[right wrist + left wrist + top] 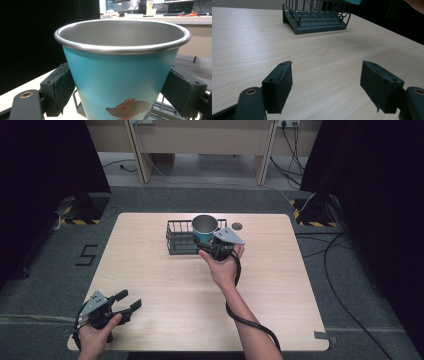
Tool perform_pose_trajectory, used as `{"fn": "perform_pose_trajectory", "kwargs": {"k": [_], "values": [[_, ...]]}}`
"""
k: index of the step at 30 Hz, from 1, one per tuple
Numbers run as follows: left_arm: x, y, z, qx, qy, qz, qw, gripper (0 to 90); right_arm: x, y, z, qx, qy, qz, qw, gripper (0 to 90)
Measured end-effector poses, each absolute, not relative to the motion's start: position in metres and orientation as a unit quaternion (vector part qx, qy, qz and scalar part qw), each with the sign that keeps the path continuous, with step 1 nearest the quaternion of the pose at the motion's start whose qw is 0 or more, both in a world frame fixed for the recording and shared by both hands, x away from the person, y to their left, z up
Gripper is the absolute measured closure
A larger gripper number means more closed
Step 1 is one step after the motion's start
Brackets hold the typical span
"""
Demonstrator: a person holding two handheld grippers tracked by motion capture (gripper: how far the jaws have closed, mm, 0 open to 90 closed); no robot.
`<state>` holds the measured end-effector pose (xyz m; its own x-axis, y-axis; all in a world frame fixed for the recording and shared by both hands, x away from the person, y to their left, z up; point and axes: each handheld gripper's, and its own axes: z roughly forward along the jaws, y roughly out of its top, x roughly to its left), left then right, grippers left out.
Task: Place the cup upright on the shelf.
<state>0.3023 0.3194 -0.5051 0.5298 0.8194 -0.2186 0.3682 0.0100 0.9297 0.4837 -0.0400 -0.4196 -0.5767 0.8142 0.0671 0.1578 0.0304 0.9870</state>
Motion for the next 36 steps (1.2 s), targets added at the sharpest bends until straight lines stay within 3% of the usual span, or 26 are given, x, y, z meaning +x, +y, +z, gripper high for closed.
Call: {"fn": "perform_pose_trajectory", "kwargs": {"k": [36], "values": [[0.302, 0.320, -0.505, 0.674, 0.440, 0.203, 0.558, 25.8, 0.532, -0.031, -0.412, 0.396, 0.657, 0.579, 0.278, 17.2]]}}
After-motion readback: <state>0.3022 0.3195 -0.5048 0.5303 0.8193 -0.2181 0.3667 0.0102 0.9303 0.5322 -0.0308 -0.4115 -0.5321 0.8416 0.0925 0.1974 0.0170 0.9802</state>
